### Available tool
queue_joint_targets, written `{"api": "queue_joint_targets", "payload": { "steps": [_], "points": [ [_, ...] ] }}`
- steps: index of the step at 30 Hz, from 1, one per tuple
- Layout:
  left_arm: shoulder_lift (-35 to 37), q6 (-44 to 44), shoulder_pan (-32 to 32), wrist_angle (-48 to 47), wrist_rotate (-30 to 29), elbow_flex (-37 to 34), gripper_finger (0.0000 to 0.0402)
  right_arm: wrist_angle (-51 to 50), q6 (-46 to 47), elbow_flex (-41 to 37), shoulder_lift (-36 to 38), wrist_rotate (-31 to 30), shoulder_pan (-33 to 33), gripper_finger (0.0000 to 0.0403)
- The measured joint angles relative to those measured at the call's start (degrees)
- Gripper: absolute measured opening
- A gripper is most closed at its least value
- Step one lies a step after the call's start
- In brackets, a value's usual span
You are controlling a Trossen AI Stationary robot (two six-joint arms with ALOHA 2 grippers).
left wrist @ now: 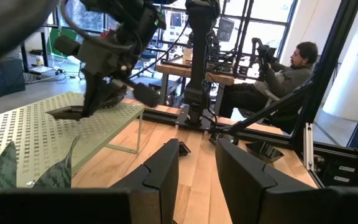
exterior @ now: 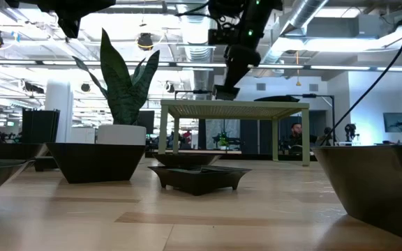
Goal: Pick & Place Mini shaped plates
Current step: Put the square plate on the shelf
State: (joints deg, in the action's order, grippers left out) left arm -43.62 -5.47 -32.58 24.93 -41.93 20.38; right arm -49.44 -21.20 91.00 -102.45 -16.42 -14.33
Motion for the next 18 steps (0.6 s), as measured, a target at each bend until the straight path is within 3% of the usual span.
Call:
{"api": "queue_joint_targets", "payload": {
  "steps": [4,18],
  "points": [
    [0.00,0.02,0.00,0.00,0.01,0.00,0.0108,0.46,-0.14,-0.39,-0.02,-2.96,-0.03,0.0000],
    [0.00,-1.45,0.00,0.00,0.02,0.00,0.0108,0.32,-0.05,-0.35,0.00,-1.88,-4.57,0.0007]
  ]
}}
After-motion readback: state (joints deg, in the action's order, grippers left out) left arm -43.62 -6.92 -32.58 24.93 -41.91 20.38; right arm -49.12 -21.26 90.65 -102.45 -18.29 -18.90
